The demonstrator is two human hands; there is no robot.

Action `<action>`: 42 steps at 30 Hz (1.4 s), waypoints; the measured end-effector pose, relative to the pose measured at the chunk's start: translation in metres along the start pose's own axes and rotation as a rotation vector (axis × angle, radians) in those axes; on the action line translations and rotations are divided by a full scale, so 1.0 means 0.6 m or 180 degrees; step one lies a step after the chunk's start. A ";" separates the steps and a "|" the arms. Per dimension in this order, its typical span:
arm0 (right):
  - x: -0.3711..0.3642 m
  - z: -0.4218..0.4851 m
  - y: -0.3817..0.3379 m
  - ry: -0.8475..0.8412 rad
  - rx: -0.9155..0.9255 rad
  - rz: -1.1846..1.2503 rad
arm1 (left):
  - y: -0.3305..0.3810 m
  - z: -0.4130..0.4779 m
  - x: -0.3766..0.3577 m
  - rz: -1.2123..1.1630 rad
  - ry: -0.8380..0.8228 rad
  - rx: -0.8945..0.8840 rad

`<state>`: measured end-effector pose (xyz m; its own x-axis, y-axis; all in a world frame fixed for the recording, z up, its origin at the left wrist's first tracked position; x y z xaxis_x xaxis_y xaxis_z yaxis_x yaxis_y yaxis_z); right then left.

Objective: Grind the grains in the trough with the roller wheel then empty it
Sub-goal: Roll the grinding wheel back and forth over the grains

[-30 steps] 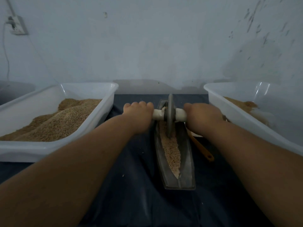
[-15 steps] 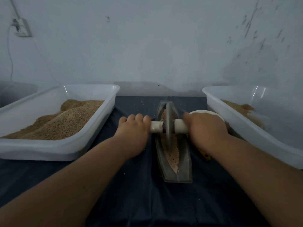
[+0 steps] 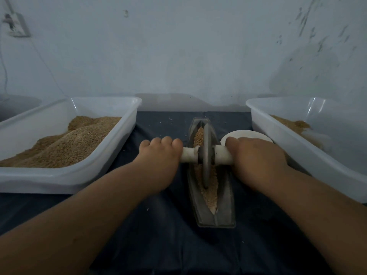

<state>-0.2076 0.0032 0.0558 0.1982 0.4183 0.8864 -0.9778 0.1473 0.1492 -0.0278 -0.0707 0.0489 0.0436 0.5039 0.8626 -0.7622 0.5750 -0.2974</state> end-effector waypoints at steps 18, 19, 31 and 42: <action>-0.034 0.053 0.013 0.0155 -0.0135 -0.0029 | -0.003 0.047 -0.027 0.0099 0.0086 0.0137; -0.024 0.040 0.008 0.0230 -0.0048 -0.0115 | 0.001 0.030 -0.023 0.0110 0.0117 0.0105; 0.031 -0.058 -0.013 0.0491 0.0403 -0.0308 | 0.010 -0.069 0.037 -0.0018 0.0347 -0.0140; -0.040 0.093 0.019 0.0062 -0.0145 0.0049 | -0.021 0.096 -0.039 -0.0096 -0.0074 0.0156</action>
<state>-0.2275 -0.0551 0.0605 0.1849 0.4380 0.8797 -0.9767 0.1813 0.1151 -0.0563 -0.1271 0.0562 0.0525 0.4715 0.8803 -0.7915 0.5572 -0.2513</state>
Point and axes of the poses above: each hand's wrist, its own z-axis towards the middle knuckle, its own x-axis out of the back of the hand, y = z × x, the point moved 5 cm from there along z, towards the middle knuckle, and after that the axes turned 10 degrees about y, right-handed, at the moved point
